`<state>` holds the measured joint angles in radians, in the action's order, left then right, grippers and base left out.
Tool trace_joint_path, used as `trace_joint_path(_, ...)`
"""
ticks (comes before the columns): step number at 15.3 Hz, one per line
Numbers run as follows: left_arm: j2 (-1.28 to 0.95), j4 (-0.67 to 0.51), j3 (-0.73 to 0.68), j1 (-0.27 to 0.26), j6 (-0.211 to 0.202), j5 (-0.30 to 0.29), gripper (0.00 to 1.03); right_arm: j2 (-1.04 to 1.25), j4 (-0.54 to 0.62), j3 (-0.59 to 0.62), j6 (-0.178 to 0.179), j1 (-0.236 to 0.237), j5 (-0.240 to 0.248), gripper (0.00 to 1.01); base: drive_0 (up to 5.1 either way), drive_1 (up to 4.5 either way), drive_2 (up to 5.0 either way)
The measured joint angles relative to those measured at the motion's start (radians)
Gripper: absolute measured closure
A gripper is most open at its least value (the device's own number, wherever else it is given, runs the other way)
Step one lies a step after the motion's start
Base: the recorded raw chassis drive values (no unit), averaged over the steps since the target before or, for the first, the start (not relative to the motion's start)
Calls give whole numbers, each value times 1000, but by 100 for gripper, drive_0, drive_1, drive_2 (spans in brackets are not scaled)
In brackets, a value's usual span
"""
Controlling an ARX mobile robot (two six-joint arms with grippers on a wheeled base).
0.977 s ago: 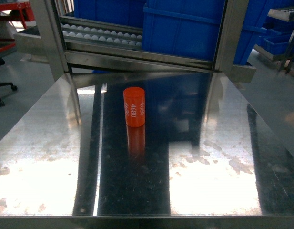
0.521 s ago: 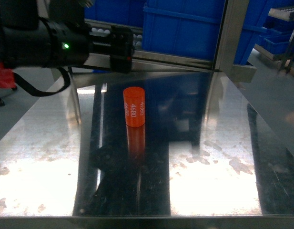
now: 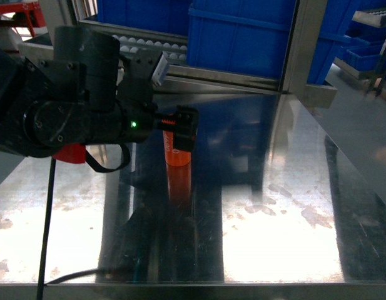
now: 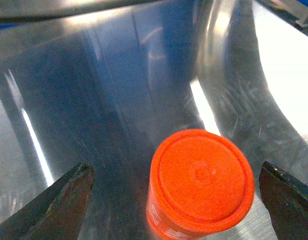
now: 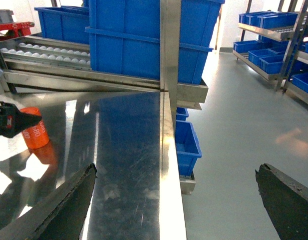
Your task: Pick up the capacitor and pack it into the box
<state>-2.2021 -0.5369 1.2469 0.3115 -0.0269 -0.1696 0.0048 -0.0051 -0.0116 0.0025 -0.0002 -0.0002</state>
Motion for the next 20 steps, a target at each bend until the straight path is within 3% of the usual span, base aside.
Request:
trace_joint_path(8, -115, 26, 85, 11, -5, 23, 5, 0, 0, 0, 0, 0, 0, 3, 0, 0, 0)
trace_joint_path(12, -128, 40, 98, 14, -5, 32, 54, 0, 0, 0, 0, 0, 0, 3, 0, 0, 0)
trace_joint_path(15, -60, -13, 26, 1, 26, 44, 58, 0, 0, 0, 0, 0, 0, 3, 0, 0, 0)
trace_joint_path(16, 21, -44, -21, -15, 40, 64, 58, 0, 0, 0, 0, 0, 0, 3, 0, 0, 0)
trace_joint_path(20, 483, -199, -311, -95, 38, 244, 58, 0, 0, 0, 0, 0, 0, 3, 0, 0, 0)
